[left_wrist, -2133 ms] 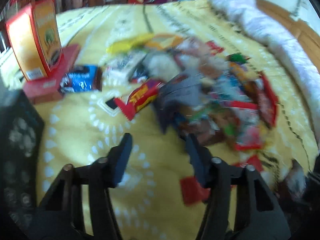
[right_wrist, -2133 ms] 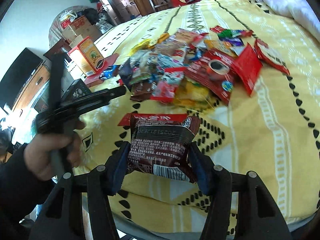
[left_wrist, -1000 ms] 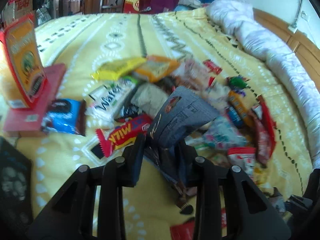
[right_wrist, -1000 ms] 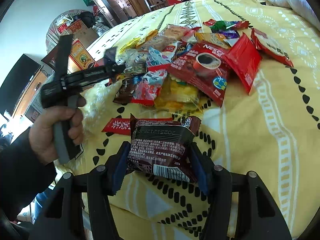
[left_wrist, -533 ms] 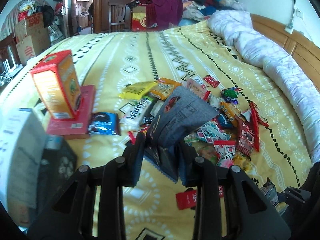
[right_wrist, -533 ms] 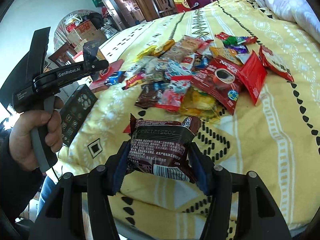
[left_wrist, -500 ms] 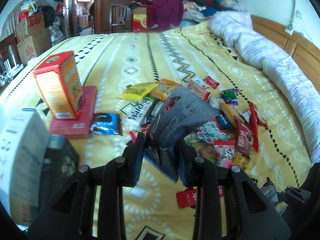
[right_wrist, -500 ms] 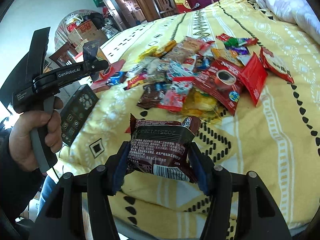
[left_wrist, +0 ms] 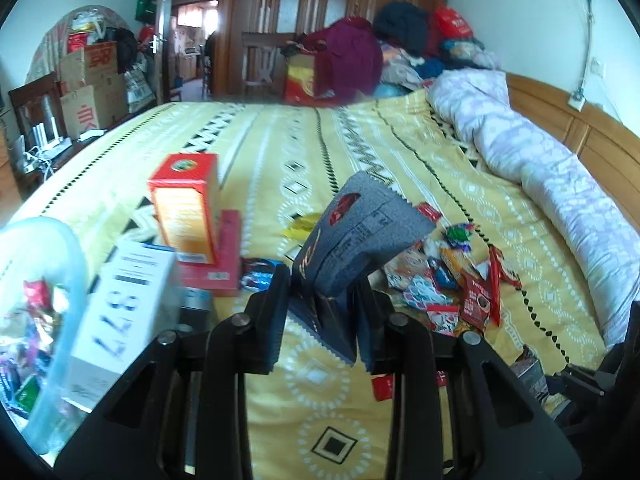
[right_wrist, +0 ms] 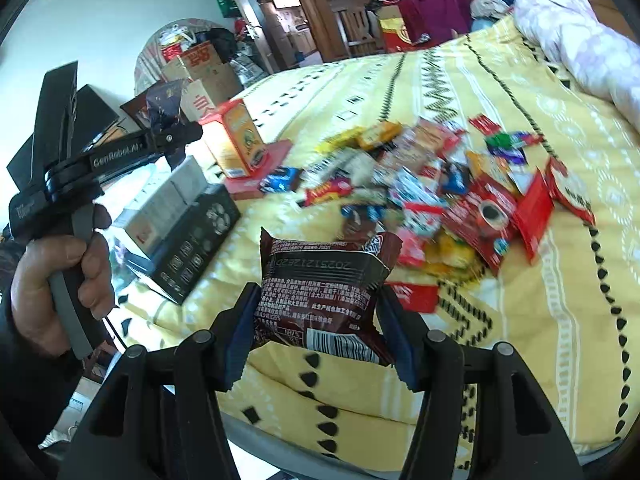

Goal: Organize snacks
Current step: 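Carry the brown and grey-blue packets over the clear bowl with both tools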

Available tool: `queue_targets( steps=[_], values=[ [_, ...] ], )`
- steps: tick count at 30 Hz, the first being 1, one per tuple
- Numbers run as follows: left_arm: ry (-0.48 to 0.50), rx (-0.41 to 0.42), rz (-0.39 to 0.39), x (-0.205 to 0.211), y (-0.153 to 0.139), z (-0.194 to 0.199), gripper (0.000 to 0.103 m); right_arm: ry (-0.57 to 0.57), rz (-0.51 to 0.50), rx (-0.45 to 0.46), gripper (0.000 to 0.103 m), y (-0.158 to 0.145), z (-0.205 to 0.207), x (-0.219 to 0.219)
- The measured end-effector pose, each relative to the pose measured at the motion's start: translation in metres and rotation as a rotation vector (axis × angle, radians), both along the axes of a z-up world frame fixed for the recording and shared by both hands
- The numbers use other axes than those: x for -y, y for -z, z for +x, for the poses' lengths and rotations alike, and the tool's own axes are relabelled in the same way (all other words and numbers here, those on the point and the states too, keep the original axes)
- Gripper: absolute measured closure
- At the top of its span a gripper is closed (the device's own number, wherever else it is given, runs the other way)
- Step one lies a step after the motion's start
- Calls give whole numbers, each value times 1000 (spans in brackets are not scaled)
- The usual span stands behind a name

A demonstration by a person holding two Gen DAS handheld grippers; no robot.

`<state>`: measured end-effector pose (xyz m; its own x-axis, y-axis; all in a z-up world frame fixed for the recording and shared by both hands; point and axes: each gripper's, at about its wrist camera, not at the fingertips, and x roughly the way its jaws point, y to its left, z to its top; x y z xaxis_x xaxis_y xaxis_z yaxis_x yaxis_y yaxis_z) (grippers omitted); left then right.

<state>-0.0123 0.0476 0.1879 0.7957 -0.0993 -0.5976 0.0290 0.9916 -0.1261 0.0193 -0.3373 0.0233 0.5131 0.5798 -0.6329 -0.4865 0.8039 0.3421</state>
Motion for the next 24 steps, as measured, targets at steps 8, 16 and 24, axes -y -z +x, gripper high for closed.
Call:
queue_targets(
  steps=[8, 16, 24],
  values=[
    [-75, 51, -6, -41, -24, -23, 72, -76, -10, 101, 41, -54, 11, -50],
    [-197, 82, -13, -101, -42, -50, 72, -185, 7, 173, 41, -99, 13, -117],
    [-339, 100, -20, -173, -61, -73, 72, -308, 59, 195, 41, -140, 15, -197]
  ],
)
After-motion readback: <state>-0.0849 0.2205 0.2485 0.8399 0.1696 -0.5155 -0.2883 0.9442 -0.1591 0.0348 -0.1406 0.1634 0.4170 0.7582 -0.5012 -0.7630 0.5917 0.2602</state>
